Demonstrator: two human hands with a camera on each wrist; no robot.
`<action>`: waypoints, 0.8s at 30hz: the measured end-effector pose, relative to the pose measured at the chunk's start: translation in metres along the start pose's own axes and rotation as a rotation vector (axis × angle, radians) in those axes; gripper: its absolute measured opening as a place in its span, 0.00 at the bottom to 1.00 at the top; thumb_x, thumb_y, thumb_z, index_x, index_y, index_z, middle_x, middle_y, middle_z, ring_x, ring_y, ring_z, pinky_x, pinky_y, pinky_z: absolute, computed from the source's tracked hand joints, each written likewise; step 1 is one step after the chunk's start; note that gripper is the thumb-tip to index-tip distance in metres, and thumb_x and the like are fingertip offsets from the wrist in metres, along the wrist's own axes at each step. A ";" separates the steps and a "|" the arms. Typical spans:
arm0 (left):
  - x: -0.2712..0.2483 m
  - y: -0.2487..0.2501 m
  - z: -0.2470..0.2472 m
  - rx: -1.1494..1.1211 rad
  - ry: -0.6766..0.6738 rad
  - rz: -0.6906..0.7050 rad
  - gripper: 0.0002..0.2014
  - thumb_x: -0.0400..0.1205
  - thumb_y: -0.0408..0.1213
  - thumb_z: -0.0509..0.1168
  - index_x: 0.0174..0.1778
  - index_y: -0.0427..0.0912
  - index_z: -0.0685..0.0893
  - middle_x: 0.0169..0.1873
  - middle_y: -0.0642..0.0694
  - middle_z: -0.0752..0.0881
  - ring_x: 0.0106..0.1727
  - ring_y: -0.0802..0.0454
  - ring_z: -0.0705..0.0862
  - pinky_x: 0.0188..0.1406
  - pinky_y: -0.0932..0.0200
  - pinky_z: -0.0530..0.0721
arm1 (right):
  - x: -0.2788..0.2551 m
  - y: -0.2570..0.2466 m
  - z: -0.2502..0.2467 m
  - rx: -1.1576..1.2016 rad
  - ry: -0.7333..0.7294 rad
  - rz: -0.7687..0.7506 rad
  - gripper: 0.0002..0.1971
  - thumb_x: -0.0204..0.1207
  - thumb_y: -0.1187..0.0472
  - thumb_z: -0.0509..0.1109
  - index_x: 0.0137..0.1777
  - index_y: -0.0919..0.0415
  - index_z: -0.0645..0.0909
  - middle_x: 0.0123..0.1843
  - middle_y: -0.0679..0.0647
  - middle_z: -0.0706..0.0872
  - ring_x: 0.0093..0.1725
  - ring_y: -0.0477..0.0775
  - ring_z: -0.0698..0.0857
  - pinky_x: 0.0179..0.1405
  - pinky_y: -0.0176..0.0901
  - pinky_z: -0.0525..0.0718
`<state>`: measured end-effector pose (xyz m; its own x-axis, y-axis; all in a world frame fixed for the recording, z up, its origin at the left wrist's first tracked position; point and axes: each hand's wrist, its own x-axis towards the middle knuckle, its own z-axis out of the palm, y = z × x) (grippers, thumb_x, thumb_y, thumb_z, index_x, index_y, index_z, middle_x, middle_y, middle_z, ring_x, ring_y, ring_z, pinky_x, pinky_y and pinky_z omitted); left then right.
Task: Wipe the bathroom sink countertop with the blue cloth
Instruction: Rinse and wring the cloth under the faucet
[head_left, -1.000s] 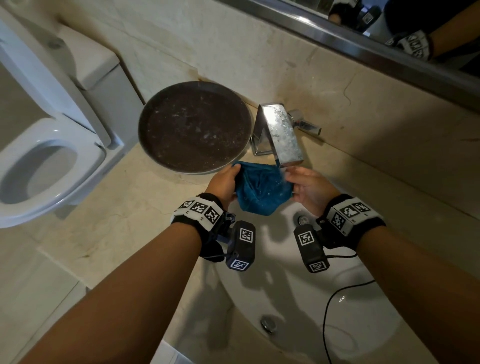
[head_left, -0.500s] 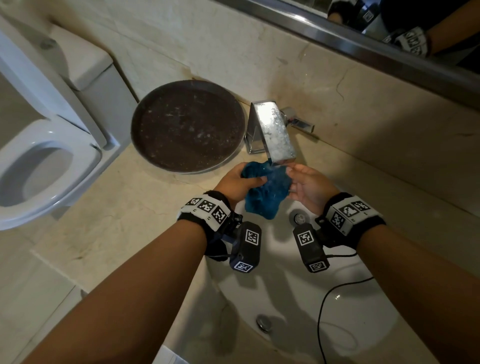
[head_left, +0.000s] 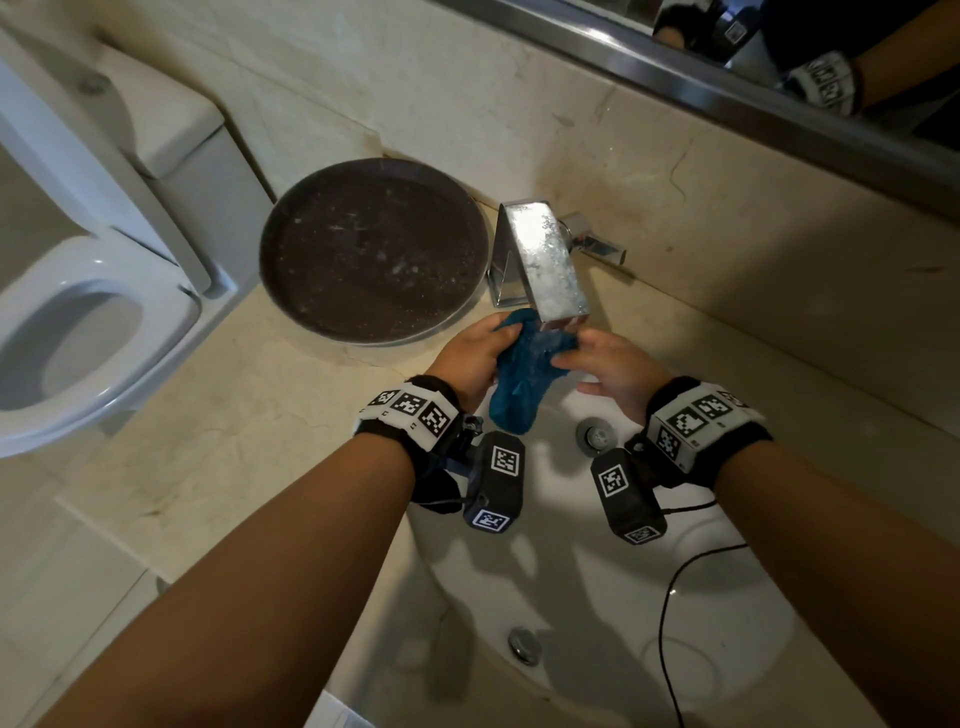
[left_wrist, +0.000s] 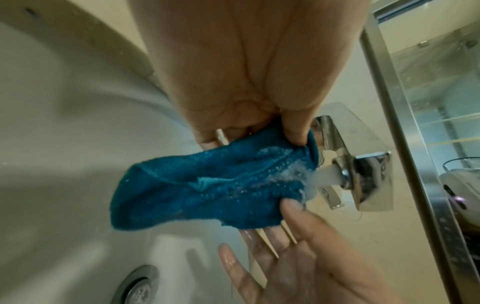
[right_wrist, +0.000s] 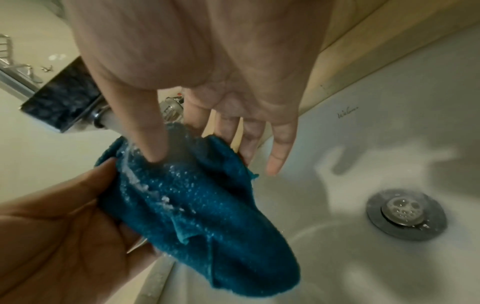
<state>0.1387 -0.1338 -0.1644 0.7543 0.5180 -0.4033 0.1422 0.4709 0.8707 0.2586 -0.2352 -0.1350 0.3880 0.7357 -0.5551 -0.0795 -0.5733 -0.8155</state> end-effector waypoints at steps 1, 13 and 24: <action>0.000 0.000 -0.002 -0.017 0.007 -0.011 0.11 0.87 0.33 0.52 0.51 0.43 0.80 0.37 0.45 0.84 0.29 0.58 0.80 0.25 0.68 0.73 | -0.001 0.000 0.000 -0.008 0.008 -0.032 0.11 0.78 0.67 0.64 0.58 0.58 0.79 0.46 0.49 0.83 0.48 0.45 0.81 0.41 0.24 0.78; -0.005 -0.001 0.002 0.132 0.059 -0.388 0.20 0.84 0.52 0.57 0.67 0.46 0.74 0.58 0.43 0.77 0.62 0.42 0.77 0.60 0.49 0.74 | 0.006 0.007 -0.005 0.269 0.025 -0.061 0.14 0.75 0.72 0.66 0.58 0.60 0.74 0.54 0.57 0.83 0.52 0.53 0.84 0.46 0.39 0.85; 0.004 0.001 0.014 0.005 0.107 -0.158 0.10 0.86 0.29 0.52 0.42 0.43 0.75 0.39 0.44 0.81 0.41 0.49 0.83 0.46 0.53 0.84 | -0.006 0.014 -0.013 0.127 -0.008 -0.048 0.09 0.78 0.62 0.65 0.36 0.55 0.73 0.45 0.57 0.83 0.50 0.57 0.81 0.48 0.45 0.79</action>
<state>0.1507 -0.1412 -0.1614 0.6497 0.5115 -0.5623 0.2564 0.5489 0.7956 0.2674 -0.2521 -0.1409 0.3866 0.7644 -0.5160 -0.1767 -0.4877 -0.8549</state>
